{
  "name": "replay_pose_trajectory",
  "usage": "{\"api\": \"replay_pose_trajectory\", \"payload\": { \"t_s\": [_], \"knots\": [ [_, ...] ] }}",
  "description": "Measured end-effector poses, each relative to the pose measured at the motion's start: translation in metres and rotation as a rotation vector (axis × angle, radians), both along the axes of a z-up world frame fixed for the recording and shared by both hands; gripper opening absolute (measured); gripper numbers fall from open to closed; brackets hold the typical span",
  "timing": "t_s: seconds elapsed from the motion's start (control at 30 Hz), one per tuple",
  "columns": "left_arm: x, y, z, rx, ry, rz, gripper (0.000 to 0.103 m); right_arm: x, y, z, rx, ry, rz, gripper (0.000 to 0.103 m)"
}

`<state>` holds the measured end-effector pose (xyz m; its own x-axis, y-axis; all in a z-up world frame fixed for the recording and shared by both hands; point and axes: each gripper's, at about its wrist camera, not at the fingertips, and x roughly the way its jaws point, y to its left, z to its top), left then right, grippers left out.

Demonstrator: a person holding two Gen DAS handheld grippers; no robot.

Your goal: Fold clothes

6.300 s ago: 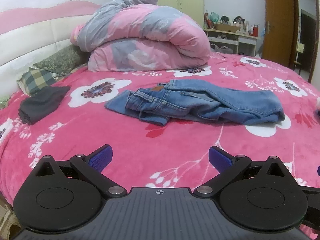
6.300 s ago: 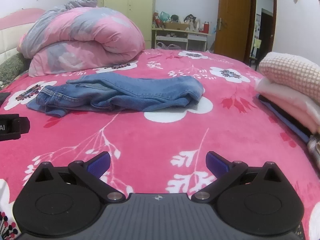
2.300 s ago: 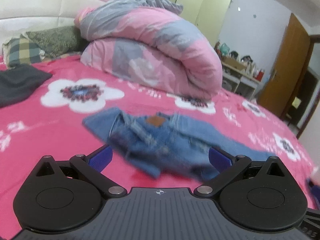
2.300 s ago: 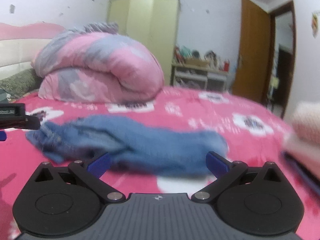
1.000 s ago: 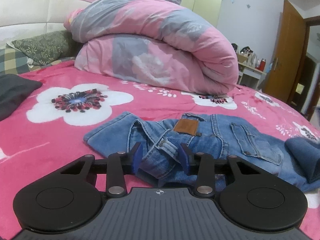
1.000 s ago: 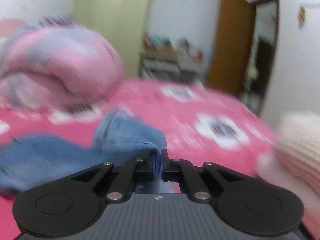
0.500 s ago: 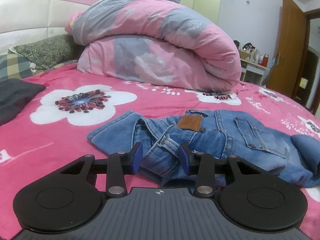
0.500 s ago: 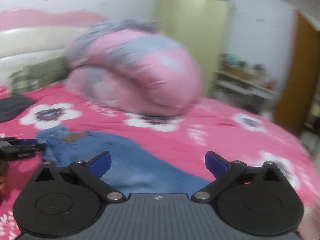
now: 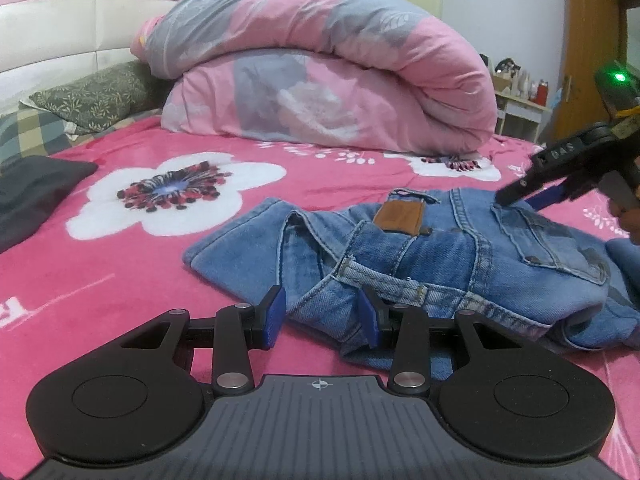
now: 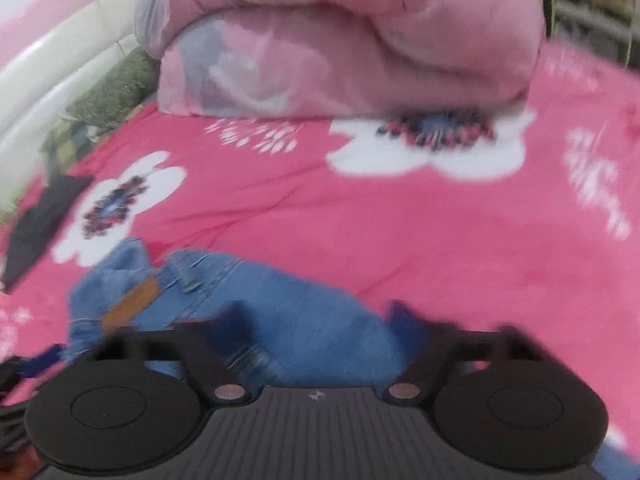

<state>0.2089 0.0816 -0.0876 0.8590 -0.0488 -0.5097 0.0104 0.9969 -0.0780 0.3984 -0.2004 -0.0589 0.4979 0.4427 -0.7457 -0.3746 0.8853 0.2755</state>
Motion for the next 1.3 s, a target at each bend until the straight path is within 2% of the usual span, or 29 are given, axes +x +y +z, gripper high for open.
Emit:
{"api": "replay_pose_trajectory", "payload": {
  "t_s": [0.03, 0.1, 0.23, 0.27, 0.3, 0.37, 0.43, 0.53, 0.63, 0.67, 0.7, 0.77, 0.87, 0.97, 1.03, 1.07, 1.1, 1.17, 1.2, 1.3],
  "knots": [
    [0.0, 0.001, 0.0, -0.006, 0.001, 0.001, 0.04, -0.009, -0.002, 0.004, 0.0, -0.027, 0.015, 0.048],
    [0.0, 0.002, 0.0, -0.018, 0.002, 0.003, 0.04, -0.026, -0.004, 0.012, -0.006, -0.064, 0.039, 0.028],
    [0.001, 0.009, 0.0, -0.072, 0.011, 0.009, 0.041, -0.061, -0.006, 0.028, -0.015, -0.087, 0.098, 0.021],
    [0.001, 0.012, 0.001, -0.09, 0.012, 0.011, 0.041, -0.07, -0.006, 0.032, -0.013, -0.092, 0.114, 0.005],
    [0.001, 0.014, 0.002, -0.107, 0.012, 0.013, 0.041, -0.08, -0.001, 0.036, 0.003, -0.091, 0.139, 0.0],
    [0.001, 0.018, 0.002, -0.13, 0.014, 0.016, 0.041, -0.105, 0.013, 0.043, 0.005, -0.121, 0.198, 0.0],
    [0.001, 0.018, 0.001, -0.139, 0.017, 0.018, 0.042, -0.133, 0.032, 0.045, -0.058, -0.155, 0.259, 0.0],
    [0.0, 0.019, 0.0, -0.153, 0.022, 0.021, 0.042, -0.143, 0.042, 0.048, -0.198, -0.214, 0.209, 0.0],
    [-0.002, 0.018, 0.0, -0.139, 0.018, 0.016, 0.042, -0.118, 0.027, 0.059, -0.186, -0.208, 0.08, 0.01],
    [-0.002, 0.018, 0.0, -0.136, 0.018, 0.014, 0.042, -0.109, 0.022, 0.062, -0.182, -0.205, 0.038, 0.036],
    [-0.002, 0.019, 0.0, -0.137, 0.02, 0.012, 0.042, -0.096, 0.016, 0.061, -0.16, -0.194, 0.009, 0.069],
    [-0.002, 0.019, 0.0, -0.139, 0.022, 0.011, 0.042, -0.07, 0.004, 0.059, -0.116, -0.172, -0.05, 0.092],
    [0.0, 0.019, 0.0, -0.143, 0.029, 0.008, 0.043, -0.034, -0.007, 0.046, -0.054, -0.129, -0.111, 0.093],
    [0.0, 0.019, -0.001, -0.141, 0.028, 0.004, 0.043, -0.004, -0.005, 0.015, -0.025, -0.034, -0.124, 0.093],
    [0.001, 0.018, -0.001, -0.137, 0.029, 0.004, 0.043, 0.004, -0.002, -0.004, -0.039, 0.007, -0.106, 0.087],
    [0.002, 0.018, -0.002, -0.135, 0.029, 0.003, 0.043, 0.001, 0.0, -0.01, -0.038, 0.008, -0.08, 0.073],
    [0.002, 0.017, -0.002, -0.134, 0.029, 0.004, 0.043, -0.006, 0.002, -0.012, -0.032, -0.001, -0.042, 0.054],
    [0.001, 0.017, -0.002, -0.131, 0.029, 0.006, 0.043, -0.02, 0.009, -0.009, -0.046, -0.037, 0.021, 0.035],
    [0.001, 0.017, -0.002, -0.131, 0.028, 0.006, 0.043, -0.027, 0.011, -0.006, -0.062, -0.053, 0.039, 0.028],
    [-0.001, 0.018, -0.001, -0.134, 0.025, 0.008, 0.043, -0.048, 0.012, 0.009, -0.073, -0.097, 0.053, 0.022]
  ]
}}
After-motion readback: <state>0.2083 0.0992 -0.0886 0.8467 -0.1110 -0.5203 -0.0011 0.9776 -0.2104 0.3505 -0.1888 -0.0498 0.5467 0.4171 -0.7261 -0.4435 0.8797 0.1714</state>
